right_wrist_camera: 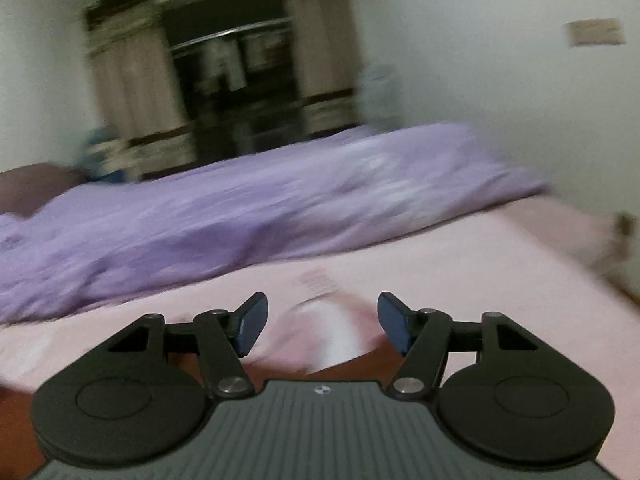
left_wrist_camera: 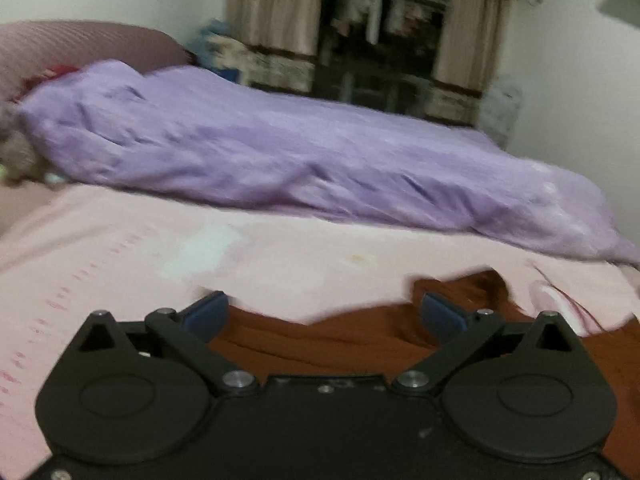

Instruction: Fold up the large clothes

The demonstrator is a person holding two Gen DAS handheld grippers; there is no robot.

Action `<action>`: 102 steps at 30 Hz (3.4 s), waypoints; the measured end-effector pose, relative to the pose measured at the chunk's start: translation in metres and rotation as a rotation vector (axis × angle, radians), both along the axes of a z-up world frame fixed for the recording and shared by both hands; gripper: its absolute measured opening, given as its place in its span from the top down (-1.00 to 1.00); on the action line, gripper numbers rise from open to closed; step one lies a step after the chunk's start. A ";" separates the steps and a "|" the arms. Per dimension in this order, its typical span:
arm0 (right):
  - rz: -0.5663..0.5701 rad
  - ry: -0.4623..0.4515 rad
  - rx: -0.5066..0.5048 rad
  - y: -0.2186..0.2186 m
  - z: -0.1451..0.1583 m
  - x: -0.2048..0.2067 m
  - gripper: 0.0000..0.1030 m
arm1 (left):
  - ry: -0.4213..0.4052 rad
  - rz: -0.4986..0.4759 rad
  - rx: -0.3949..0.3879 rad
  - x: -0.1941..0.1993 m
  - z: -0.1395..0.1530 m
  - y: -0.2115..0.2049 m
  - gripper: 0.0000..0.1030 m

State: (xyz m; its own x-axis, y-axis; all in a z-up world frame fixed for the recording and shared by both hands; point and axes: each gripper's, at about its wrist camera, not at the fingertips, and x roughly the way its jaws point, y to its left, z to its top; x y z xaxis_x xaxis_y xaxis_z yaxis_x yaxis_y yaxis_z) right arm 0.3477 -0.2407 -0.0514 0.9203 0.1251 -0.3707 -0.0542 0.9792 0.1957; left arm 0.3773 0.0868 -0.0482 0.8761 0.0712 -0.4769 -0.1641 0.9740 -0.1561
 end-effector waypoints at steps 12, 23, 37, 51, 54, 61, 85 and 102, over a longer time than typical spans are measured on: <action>0.142 0.168 -0.274 0.104 -0.083 0.012 -0.50 | 0.151 -0.072 0.154 0.054 -0.090 -0.054 -1.00; 0.135 0.161 -0.229 0.094 -0.059 0.009 -0.44 | 0.134 -0.097 0.098 0.037 -0.058 -0.046 -1.00; 0.008 0.201 -0.257 0.051 -0.087 0.041 -0.44 | 0.216 0.153 -0.016 0.052 -0.097 0.057 -1.00; -0.066 0.193 -0.294 -0.029 -0.050 0.031 -0.07 | 0.108 0.001 0.122 0.007 -0.049 0.062 -1.00; -0.078 0.241 -0.212 -0.054 -0.071 0.043 0.03 | 0.156 -0.013 0.157 0.011 -0.074 0.063 -1.00; -0.090 0.218 -0.134 -0.063 -0.088 0.046 -0.18 | 0.157 -0.003 -0.057 0.012 -0.101 0.090 -1.00; -0.033 0.401 0.232 -0.143 -0.088 -0.080 -0.76 | 0.133 -0.119 0.146 -0.060 -0.046 0.035 -1.00; 0.129 -0.065 0.224 -0.020 0.038 -0.083 0.68 | 0.191 -0.063 0.221 -0.067 -0.039 0.048 -1.00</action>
State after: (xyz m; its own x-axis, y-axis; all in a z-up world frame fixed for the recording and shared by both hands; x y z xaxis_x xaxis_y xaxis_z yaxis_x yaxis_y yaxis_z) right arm 0.2648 -0.2611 -0.0130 0.9125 0.3152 -0.2609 -0.1955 0.8960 0.3987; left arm 0.3107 0.1349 -0.0871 0.7780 0.1402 -0.6124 -0.1081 0.9901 0.0893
